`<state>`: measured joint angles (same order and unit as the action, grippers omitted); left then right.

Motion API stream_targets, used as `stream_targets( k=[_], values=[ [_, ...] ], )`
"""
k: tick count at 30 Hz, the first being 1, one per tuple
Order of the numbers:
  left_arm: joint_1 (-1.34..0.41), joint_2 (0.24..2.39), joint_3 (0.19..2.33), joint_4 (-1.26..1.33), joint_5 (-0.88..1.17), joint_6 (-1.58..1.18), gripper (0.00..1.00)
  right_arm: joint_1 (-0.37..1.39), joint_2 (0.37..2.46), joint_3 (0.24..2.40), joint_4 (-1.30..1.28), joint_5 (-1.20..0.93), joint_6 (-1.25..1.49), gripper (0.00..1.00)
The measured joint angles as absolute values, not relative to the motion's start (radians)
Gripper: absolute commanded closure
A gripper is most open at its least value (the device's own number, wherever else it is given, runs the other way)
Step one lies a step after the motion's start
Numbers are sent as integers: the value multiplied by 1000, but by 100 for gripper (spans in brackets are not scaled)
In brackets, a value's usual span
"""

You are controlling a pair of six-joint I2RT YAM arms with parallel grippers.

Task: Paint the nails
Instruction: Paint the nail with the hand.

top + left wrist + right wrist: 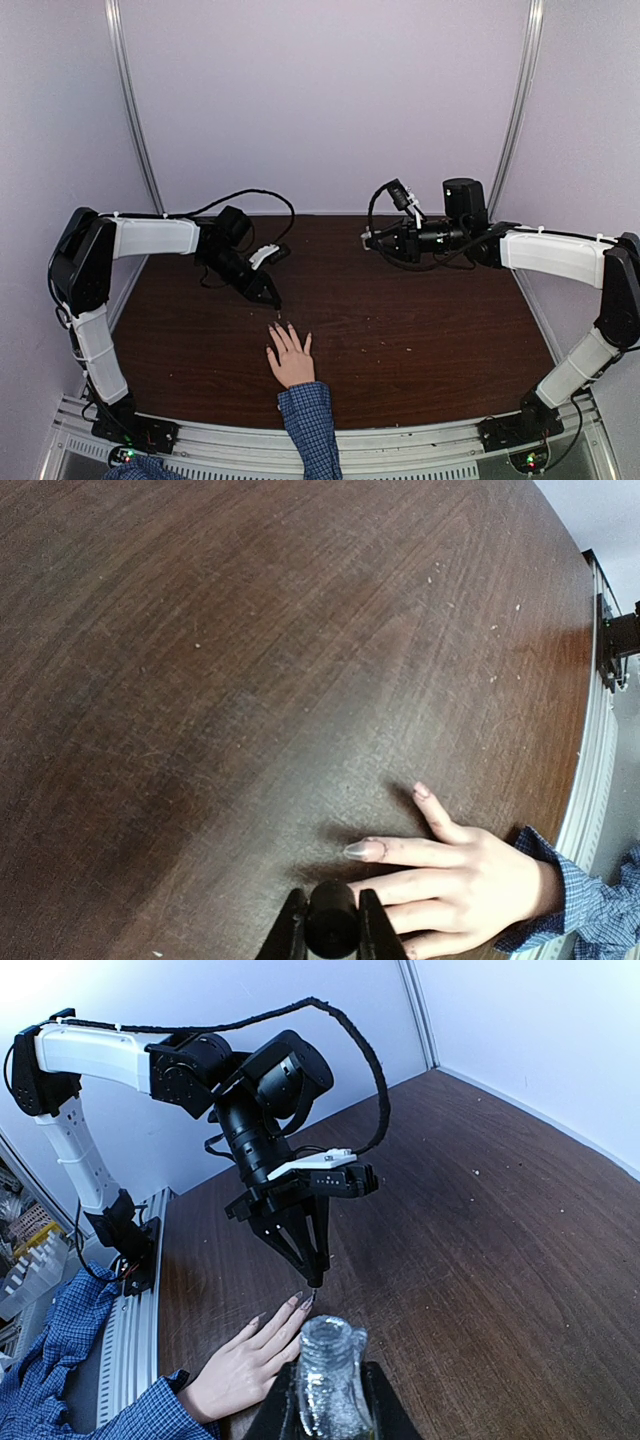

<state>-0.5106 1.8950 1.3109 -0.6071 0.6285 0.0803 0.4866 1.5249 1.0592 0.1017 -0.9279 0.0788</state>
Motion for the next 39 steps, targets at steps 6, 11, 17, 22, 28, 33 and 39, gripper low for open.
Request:
stream_targets(
  k=[6, 11, 17, 22, 28, 33, 39],
  values=[
    [-511, 1896, 1313, -635, 624, 96, 100, 487, 1525, 1059, 102, -928, 79, 100],
    [-511, 1898, 1314, -665, 618, 109, 100, 487, 1525, 1059, 102, -928, 79, 100],
    [-511, 1898, 1314, -673, 616, 114, 100, 487, 1525, 1059, 102, -928, 79, 100],
    [-511, 1898, 1315, -676, 618, 114, 100, 487, 1525, 1059, 102, -928, 79, 100],
    [-516, 1898, 1315, -675, 630, 114, 100, 487, 1525, 1059, 102, -928, 79, 100],
    [-518, 1898, 1315, -675, 632, 114, 100, 487, 1525, 1059, 102, -928, 79, 100],
    [-519, 1898, 1315, -674, 632, 113, 100, 487, 1525, 1059, 102, -928, 79, 100]
  ],
)
